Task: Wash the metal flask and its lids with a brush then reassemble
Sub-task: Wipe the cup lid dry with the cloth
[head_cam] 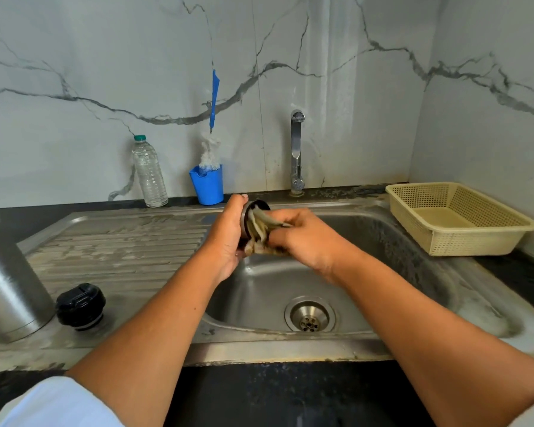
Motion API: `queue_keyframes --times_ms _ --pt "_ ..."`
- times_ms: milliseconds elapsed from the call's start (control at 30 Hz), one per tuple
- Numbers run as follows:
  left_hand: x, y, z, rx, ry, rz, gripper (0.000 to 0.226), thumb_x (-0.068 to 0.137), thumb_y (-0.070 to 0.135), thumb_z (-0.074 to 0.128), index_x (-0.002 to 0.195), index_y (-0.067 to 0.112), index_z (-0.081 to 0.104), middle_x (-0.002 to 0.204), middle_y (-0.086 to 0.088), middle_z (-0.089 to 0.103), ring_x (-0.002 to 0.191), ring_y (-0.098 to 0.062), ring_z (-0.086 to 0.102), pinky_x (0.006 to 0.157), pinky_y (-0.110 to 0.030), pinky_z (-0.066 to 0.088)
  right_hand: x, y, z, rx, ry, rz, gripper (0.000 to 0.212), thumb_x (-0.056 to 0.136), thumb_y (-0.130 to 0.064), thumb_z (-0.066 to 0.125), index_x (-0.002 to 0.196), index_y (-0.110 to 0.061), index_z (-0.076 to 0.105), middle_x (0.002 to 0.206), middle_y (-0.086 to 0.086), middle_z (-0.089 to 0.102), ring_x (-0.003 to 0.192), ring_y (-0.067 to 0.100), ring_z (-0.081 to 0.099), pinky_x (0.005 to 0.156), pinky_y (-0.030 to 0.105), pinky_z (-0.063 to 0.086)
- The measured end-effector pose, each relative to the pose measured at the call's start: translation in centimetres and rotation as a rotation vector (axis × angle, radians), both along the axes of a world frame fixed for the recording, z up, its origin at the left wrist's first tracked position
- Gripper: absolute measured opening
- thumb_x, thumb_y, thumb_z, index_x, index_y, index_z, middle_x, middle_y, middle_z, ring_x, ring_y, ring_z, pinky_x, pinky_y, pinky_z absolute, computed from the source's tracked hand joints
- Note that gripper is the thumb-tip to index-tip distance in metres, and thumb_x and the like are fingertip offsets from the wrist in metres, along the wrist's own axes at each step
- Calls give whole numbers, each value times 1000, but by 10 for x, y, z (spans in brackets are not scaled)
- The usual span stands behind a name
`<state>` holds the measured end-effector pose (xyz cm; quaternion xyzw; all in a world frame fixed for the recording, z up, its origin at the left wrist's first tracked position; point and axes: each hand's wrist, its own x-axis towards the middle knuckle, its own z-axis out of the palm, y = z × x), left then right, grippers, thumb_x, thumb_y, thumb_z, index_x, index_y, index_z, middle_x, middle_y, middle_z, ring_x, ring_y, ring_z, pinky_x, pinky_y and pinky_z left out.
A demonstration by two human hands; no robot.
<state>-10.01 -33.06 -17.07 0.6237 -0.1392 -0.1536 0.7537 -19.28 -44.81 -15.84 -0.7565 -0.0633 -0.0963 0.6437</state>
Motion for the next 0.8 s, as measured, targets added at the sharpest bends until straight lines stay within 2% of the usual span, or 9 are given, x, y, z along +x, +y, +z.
queue_keyframes --times_ms 67,133,233,333,533,600,667,733,800 --pt "1 2 -2 31 34 27 44 101 49 46 69 20 55 51 2 50 36 -10 42 33 -16 27 1 -5 -2 -288 -101 -3 49 84 20 47 110 -8 78 100 4 75 85 1 68 82 15 50" --pt "2 3 -2 38 83 21 41 100 49 47 73 18 53 52 1 47 35 -10 34 32 -15 20 6 -9 -5 -703 -230 -105 55 85 16 50 115 -21 78 122 -6 70 106 16 61 96 30 48" --pt "1 2 -2 60 173 -8 38 97 51 49 80 17 52 53 -1 48 36 -11 32 32 -15 18 7 -7 -4 -1320 -320 -291 53 92 1 55 126 -36 70 141 -6 51 109 26 42 89 33 41" --pt "1 0 -4 124 251 -95 41 99 53 48 80 16 52 52 -3 52 34 -9 32 30 -13 19 4 0 -4 -1520 -381 -426 39 96 -14 56 130 -27 68 144 2 41 119 30 40 93 38 39" --pt "5 1 -6 230 200 -42 38 93 52 53 86 15 54 58 -5 55 37 -10 35 30 -16 22 8 9 -12 -1336 -91 -409 37 95 -16 57 130 -20 65 135 7 37 115 30 43 91 40 48" --pt "6 1 -7 273 114 13 36 92 54 53 85 19 53 59 -1 52 40 -10 37 33 -17 24 9 15 -9 -1051 73 -304 36 92 -12 55 125 -19 64 125 7 44 105 30 52 88 40 53" --pt "5 0 -9 293 20 56 32 93 51 51 79 22 53 57 2 50 46 -11 39 38 -19 27 10 16 -7 -655 163 -183 21 87 -4 51 100 -14 65 100 7 58 83 24 60 70 29 56" --pt "4 -2 -8 266 -62 84 30 94 47 50 75 24 52 57 2 49 53 -14 42 45 -22 31 10 10 -5 -320 275 -99 18 82 0 49 80 -16 58 77 4 59 65 16 54 51 20 43" --pt "3 -4 -8 253 -155 104 31 96 46 50 76 23 54 63 0 55 62 -18 51 56 -29 40 9 -2 -6 67 451 21 18 75 -1 49 79 -16 58 73 3 57 61 13 47 49 20 34"
